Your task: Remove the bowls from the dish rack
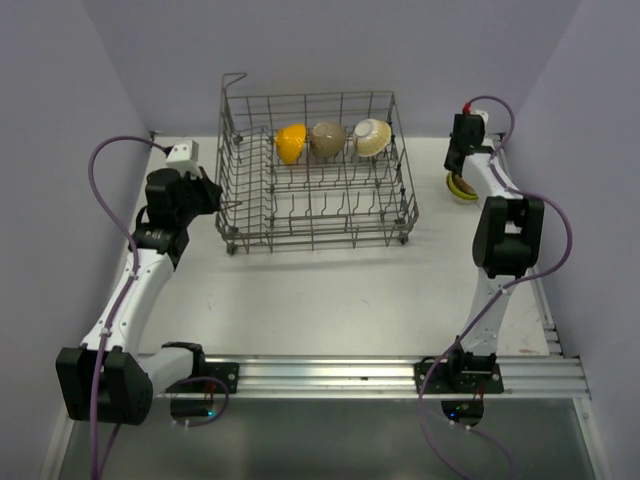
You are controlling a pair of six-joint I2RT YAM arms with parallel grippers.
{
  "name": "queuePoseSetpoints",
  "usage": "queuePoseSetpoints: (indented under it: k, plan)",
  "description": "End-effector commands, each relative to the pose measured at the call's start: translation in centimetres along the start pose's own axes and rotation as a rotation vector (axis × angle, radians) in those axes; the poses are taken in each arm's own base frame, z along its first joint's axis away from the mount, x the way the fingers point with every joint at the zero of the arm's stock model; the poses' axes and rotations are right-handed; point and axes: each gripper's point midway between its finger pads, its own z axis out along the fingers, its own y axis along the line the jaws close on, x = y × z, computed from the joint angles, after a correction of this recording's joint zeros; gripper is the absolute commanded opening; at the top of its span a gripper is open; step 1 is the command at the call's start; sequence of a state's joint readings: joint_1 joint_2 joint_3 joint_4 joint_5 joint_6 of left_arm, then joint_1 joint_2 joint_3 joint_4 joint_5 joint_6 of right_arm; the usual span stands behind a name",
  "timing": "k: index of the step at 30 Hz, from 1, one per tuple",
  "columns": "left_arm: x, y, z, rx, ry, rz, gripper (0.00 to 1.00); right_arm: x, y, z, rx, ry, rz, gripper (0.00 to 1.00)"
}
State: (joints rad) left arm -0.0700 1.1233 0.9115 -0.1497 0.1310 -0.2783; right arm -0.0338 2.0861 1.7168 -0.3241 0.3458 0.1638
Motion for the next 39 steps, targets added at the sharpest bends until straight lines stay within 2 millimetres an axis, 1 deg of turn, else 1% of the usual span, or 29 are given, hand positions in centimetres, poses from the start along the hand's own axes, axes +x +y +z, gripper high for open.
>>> queuePoseSetpoints:
  k: [1,3,7,9,11,14,16,17,19,20,22,23,26,27,28,29,30,31,32,33,34,35,36,37,38,39]
  plan:
    - [4.5,-4.2,-0.3,0.23,0.156,0.025,0.0,-3.5,0.3,-0.3,0.0,-0.088,0.017,0.0]
    - [4.5,-4.2,-0.3,0.23,0.155,0.023,0.0,-3.3,0.5,-0.1,-0.008,-0.078,0.013,0.0]
    - [4.5,-4.3,-0.4,0.236,0.156,0.023,0.0,-3.1,0.9,-0.2,-0.027,-0.073,0.017,0.14]
    - [4.5,-4.4,-0.4,0.238,0.155,0.022,0.0,-3.3,0.8,-0.4,-0.026,-0.074,0.024,0.39]
    - [4.5,-4.4,-0.4,0.243,0.155,0.022,0.0,-3.6,0.6,-0.9,-0.023,-0.08,0.032,0.53]
    - [4.6,-4.5,-0.3,0.246,0.157,0.021,0.0,-4.4,0.4,-1.8,-0.022,-0.093,0.048,0.62]
    - [4.7,-4.4,-0.3,0.245,0.16,0.022,0.0,-4.5,0.2,-2.3,-0.02,-0.089,0.053,0.64]
    - [4.7,-4.4,-0.3,0.243,0.161,0.024,0.0,-5.2,0.0,-3.1,-0.018,-0.107,0.065,0.65]
    - [4.8,-4.4,-0.2,0.244,0.164,0.024,0.0,-5.6,-0.2,-4.0,-0.021,-0.114,0.083,0.67]
    - [4.8,-4.4,-0.2,0.247,0.161,0.028,0.0,-6.5,-0.2,-5.1,-0.036,-0.135,0.109,0.68]
    - [4.7,-4.7,-0.3,0.26,0.159,0.036,0.0,-7.0,-0.3,-6.3,-0.051,-0.15,0.13,0.69]
    - [4.6,-4.7,-0.4,0.262,0.151,0.048,0.0,-7.5,-0.1,-7.7,-0.084,-0.164,0.158,0.69]
    - [4.6,-4.4,-0.3,0.239,0.14,0.075,0.0,-7.8,0.4,-9.7,-0.14,-0.172,0.205,0.69]
    - [4.6,-4.3,-0.3,0.23,0.142,0.083,0.0,-7.4,0.8,-10.9,-0.184,-0.168,0.215,0.69]
    - [4.7,-4.2,-0.2,0.217,0.143,0.108,0.0,-7.5,1.1,-11.6,-0.213,-0.175,0.229,0.69]
    - [4.9,-4.1,-0.1,0.208,0.15,0.12,0.0,-6.3,1.4,-11.8,-0.231,-0.153,0.24,0.69]
    - [5.1,-4.1,0.0,0.198,0.156,0.135,0.0,-6.7,1.8,-13.3,-0.265,-0.167,0.247,0.69]
    - [5.3,-4.5,0.0,0.194,0.155,0.168,0.0,-6.4,2.6,-13.9,-0.317,-0.161,0.248,0.69]
    - [5.4,-4.7,0.0,0.193,0.157,0.18,0.0,-5.3,3.2,-14.1,-0.345,-0.136,0.248,0.69]
    - [5.4,-4.9,0.0,0.194,0.158,0.19,0.0,-5.0,4.6,-15.2,-0.394,-0.137,0.235,0.69]
    - [5.6,-5.3,-0.1,0.211,0.16,0.189,0.0,-5.3,5.4,-16.5,-0.45,-0.15,0.229,0.68]
    - [5.5,-5.6,-0.2,0.225,0.154,0.187,0.0,-5.0,6.2,-17.2,-0.495,-0.141,0.23,0.65]
    - [5.2,-5.9,-0.2,0.241,0.134,0.184,0.0,-4.1,7.3,-17.8,-0.533,-0.125,0.22,0.64]
    - [5.3,-6.4,-0.4,0.27,0.138,0.179,0.0,-4.3,8.0,-18.9,-0.573,-0.136,0.214,0.61]
    - [5.3,-6.5,-0.5,0.275,0.136,0.178,0.0,-4.0,8.9,-19.5,-0.61,-0.129,0.203,0.6]
    - [5.5,-6.5,-0.6,0.276,0.146,0.176,0.0,-3.5,10.2,-20.4,-0.648,-0.118,0.185,0.59]
